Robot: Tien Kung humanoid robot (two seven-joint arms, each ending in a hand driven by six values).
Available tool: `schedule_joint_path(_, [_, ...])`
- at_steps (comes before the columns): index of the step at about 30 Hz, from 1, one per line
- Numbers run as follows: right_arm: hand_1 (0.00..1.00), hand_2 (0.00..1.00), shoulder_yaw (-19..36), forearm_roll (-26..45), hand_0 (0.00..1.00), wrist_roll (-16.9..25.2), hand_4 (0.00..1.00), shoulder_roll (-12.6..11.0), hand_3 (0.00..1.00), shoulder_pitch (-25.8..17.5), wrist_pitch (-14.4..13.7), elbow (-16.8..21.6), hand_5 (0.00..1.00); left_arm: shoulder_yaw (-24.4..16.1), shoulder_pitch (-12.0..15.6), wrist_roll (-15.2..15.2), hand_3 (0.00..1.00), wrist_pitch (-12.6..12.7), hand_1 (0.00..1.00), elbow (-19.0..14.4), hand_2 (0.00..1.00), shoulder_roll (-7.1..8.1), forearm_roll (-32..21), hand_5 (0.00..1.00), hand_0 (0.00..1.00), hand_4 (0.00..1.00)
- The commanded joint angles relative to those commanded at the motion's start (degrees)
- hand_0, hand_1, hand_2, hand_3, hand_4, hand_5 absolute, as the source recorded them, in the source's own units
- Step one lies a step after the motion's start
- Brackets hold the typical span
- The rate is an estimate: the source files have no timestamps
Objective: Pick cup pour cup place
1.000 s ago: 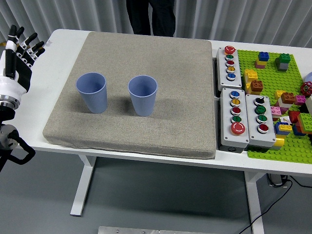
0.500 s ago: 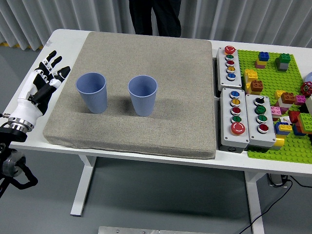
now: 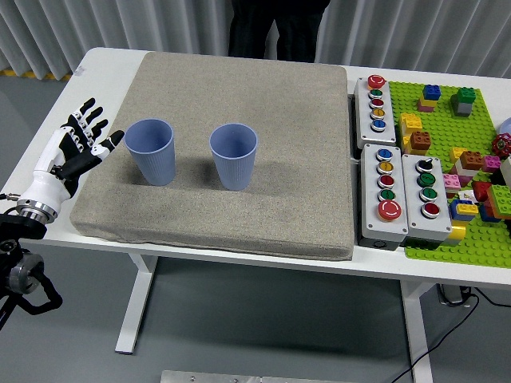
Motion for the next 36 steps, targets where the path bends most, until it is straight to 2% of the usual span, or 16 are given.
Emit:
schedule_joint_path(8, [0.657,0.579,0.57,-0.80,0.688,-0.04,0.002,0.06,0.582,0.08,0.09,0.00,0.009,0.74,0.69,0.30,0.998,0.67,0.956,-0.41,0.998,-0.08,2.60,0.320,0.998,0.902])
schedule_joint_path(22, [0.657,0.579,0.35,-0.86,0.688,-0.15,0.002,0.33,0.583,-0.18,0.15,0.00,0.012,1.84,1.74,0.55,0.998,1.35,0.959,0.14,0.998,-1.05,6.68,0.291,0.998,0.894])
schedule_joint_path(29, [0.657,0.579,-0.15,-0.69,0.688,-0.26,0.002,0.47,0.583,-0.37,0.18,0.00,0.013,2.93,1.65,0.54,0.998,2.55,0.960,1.72,0.998,-1.93,9.08,0.288,0.998,0.897])
schedule_joint_path(36, [0.657,0.579,-0.07,-0.86,0.688,-0.33,0.002,0.59,0.583,-0.57,0.20,0.00,0.016,3.51,1.81,0.38,0.998,2.79,0.961,2.82,0.998,-2.54,8.86,0.291,0.998,0.900])
